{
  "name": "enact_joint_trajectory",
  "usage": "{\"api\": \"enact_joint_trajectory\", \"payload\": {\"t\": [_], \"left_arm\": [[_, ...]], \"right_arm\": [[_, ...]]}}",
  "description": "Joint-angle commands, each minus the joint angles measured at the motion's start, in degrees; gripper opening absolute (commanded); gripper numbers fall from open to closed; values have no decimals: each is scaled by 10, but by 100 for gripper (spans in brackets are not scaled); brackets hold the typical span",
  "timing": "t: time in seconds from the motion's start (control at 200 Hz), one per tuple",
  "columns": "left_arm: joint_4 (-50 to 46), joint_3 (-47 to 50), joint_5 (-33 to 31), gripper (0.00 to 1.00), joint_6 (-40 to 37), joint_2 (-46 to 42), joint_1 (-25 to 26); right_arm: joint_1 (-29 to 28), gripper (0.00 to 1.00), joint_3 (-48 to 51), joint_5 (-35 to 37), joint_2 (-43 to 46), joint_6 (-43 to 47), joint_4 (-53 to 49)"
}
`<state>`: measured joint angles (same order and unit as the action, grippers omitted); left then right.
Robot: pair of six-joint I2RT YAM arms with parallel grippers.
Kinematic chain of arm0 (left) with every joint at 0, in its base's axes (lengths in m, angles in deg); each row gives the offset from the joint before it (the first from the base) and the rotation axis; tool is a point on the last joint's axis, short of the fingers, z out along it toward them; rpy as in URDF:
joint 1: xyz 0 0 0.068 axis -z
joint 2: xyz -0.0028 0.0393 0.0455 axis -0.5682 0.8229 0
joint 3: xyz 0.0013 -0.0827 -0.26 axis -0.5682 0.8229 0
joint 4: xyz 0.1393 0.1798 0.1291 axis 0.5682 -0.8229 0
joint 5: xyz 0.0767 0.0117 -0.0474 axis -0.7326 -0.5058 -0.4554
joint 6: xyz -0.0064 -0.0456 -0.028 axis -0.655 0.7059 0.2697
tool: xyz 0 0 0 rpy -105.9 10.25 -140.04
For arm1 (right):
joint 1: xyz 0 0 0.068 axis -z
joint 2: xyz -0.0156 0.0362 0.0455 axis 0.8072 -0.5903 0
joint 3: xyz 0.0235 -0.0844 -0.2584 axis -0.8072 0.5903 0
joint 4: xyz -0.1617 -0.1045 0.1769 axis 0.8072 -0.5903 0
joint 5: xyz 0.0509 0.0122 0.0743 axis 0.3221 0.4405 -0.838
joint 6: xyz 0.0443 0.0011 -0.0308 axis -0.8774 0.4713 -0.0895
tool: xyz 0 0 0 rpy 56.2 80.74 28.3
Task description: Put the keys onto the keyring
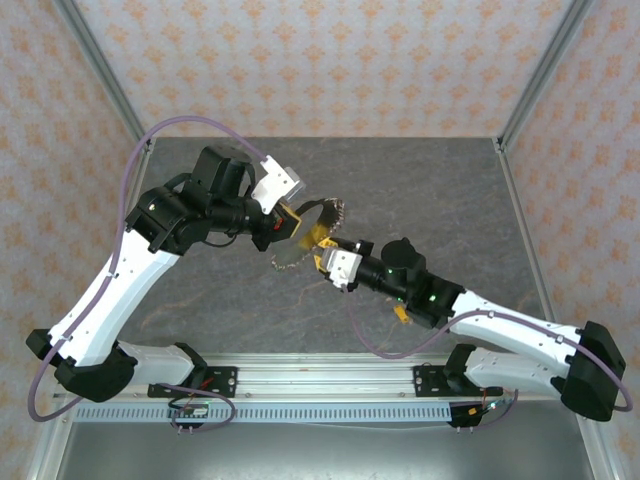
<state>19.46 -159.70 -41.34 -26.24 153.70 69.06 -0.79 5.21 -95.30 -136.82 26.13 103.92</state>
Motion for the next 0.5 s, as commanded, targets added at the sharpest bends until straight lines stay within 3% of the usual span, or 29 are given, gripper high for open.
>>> {"api": "enact_joint_trajectory", "payload": {"t": [0.0, 0.255, 0.495], "left_arm": [[-10, -27, 5, 0, -10, 4, -1], [-8, -25, 5, 0, -10, 4, 0], [-4, -16, -26, 0, -4, -4, -1]], "right_arm": [[-2, 25, -23, 22, -9, 12, -12], [-2, 7, -36, -15, -18, 0, -22], [2, 0, -20, 14, -6, -30, 1]]}}
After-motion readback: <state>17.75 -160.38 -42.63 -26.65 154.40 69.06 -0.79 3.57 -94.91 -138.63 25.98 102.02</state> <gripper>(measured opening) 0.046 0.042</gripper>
